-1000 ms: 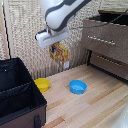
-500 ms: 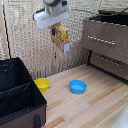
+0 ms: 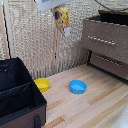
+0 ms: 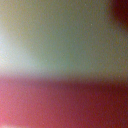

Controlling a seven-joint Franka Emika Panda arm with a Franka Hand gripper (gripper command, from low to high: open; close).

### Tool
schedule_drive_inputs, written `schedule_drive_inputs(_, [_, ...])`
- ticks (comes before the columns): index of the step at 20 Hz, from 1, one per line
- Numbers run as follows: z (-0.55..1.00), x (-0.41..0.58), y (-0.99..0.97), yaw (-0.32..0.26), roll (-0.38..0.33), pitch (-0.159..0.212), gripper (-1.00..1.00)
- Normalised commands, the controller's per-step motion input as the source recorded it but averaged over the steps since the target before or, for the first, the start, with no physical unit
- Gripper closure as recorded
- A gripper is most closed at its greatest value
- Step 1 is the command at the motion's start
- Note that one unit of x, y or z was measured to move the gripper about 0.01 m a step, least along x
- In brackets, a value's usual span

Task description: Locate and clasp the grip of the topmost drawer. Steadily and circumspectly yank the drawer open. Discover and seize the nutrition bar using your clamp. Deposit the nutrition bar in the accessible drawer. Unclench the nutrition bar.

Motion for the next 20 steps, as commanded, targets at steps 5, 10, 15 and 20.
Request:
schedule_drive_inputs(5, [0.97,0.571,-0.18,-0.124,-0.019,0.107,1.0])
schedule_drive_inputs(10, [0.74,0.318,-0.64,-0.127,0.0,0.189,1.0])
schedule_drive_inputs(15, [0.7,0.267,-0.66,-0.132,0.0,0.207,1.0])
schedule_drive_inputs(20, [0.71,0.222,-0.69,-0.129,0.0,0.204,1.0])
